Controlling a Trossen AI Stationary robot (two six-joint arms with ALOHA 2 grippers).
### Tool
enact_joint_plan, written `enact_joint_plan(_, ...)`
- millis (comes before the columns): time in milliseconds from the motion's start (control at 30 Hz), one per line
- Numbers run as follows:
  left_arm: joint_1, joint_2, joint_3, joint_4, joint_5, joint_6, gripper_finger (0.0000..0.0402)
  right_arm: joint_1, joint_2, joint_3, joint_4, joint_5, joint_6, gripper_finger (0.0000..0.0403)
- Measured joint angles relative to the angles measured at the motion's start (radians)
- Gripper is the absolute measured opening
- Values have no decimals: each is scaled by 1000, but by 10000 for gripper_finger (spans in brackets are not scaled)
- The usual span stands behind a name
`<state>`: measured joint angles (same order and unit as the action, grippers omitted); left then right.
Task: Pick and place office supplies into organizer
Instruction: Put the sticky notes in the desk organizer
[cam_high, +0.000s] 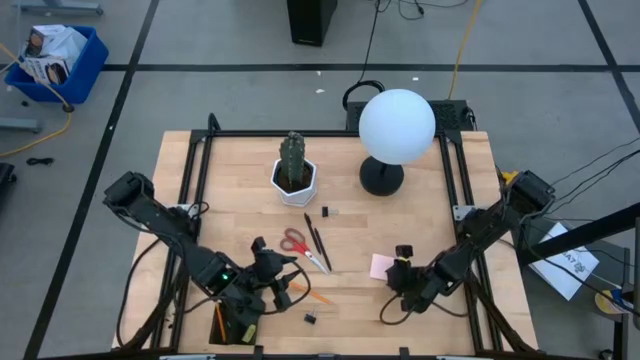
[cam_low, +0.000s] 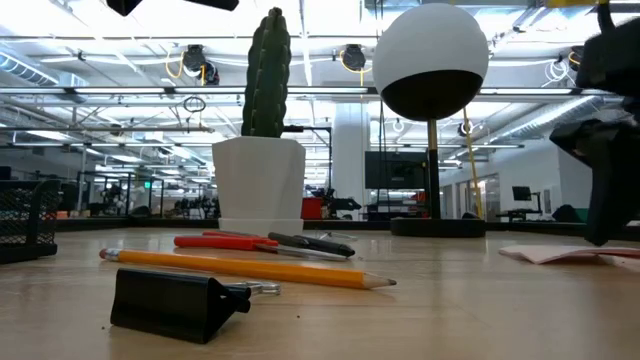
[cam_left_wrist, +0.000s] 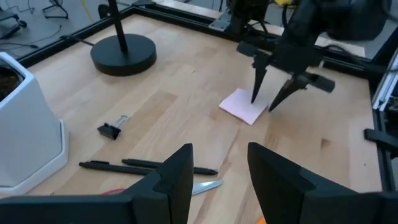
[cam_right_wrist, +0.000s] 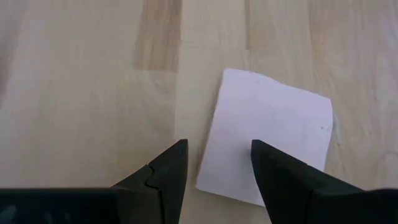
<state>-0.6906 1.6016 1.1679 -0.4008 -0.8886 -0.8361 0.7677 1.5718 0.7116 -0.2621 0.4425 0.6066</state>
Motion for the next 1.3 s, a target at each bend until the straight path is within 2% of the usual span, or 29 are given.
enact_joint_plan(167, 0, 0, 0, 9, 0, 1, 157, 3, 96, 5, -20, 40, -10, 161)
enact_joint_plan(300, -1, 0, 0, 12, 0, 3, 157, 10, 158, 4, -48, 96, 10, 135)
enact_joint_plan(600, -1, 0, 0, 14, -2, -4, 157, 8, 174, 2, -105, 147, 133, 10)
enact_joint_plan(767, -1, 0, 0, 14, -2, -4, 157, 6, 146, 0, -112, 174, 200, 3)
enact_joint_plan(1067, 9, 33, 0, 25, -2, -6, 157, 11, 54, 85, -117, 260, 109, 0)
enact_joint_plan(1300, 48, 33, 0, 52, 3, -21, 157, 12, 45, 98, -107, 287, 86, 0)
